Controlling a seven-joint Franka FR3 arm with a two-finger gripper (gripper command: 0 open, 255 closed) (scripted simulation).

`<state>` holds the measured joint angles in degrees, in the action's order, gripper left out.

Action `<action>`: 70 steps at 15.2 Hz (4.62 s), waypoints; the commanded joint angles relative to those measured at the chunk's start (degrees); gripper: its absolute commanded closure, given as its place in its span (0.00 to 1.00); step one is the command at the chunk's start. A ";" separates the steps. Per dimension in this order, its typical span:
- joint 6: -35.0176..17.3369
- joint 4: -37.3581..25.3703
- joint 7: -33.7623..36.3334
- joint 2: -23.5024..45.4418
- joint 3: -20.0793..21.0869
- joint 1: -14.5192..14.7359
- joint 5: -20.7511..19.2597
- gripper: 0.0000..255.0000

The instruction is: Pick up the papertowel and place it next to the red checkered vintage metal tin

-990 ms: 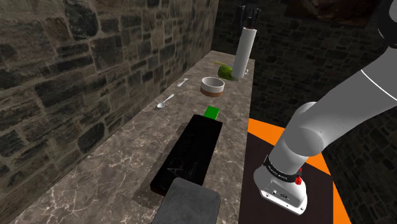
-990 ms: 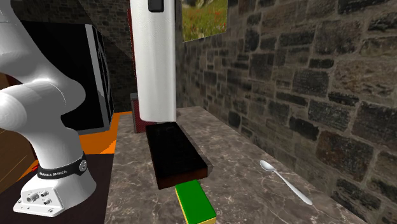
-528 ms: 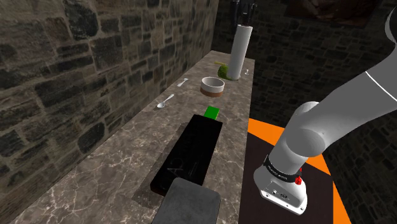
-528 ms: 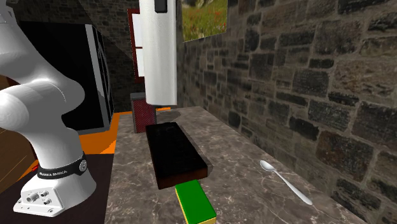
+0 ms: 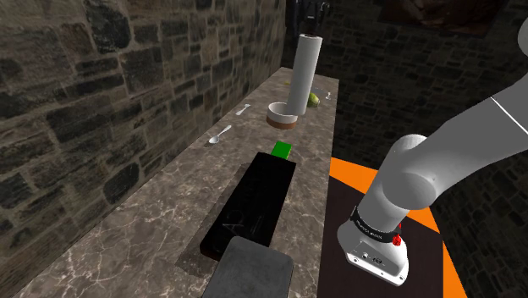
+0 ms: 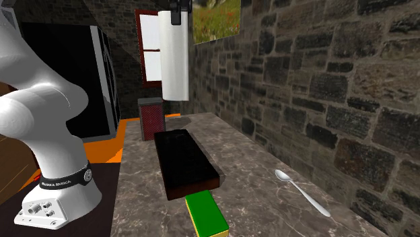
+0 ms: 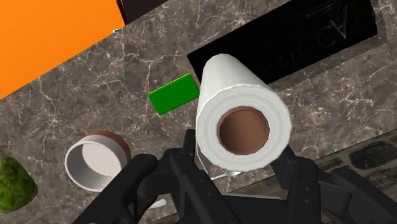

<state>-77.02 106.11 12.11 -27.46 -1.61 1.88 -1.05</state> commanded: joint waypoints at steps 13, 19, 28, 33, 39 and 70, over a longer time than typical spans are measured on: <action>-0.66 -4.28 20.59 4.34 15.31 5.16 6.79 1.00; -1.10 -10.29 29.94 10.27 22.21 7.26 7.70 1.00; -0.44 -25.12 45.62 24.95 33.12 11.94 3.39 1.00; 2.46 -38.37 55.16 37.33 38.23 18.40 -3.77 1.00; 1.58 -41.28 58.52 41.94 39.14 21.95 -6.66 1.00; -25.71 -7.18 55.55 33.68 37.98 16.99 -1.50 1.00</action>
<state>-101.95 98.29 67.62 6.09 36.38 18.87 -2.46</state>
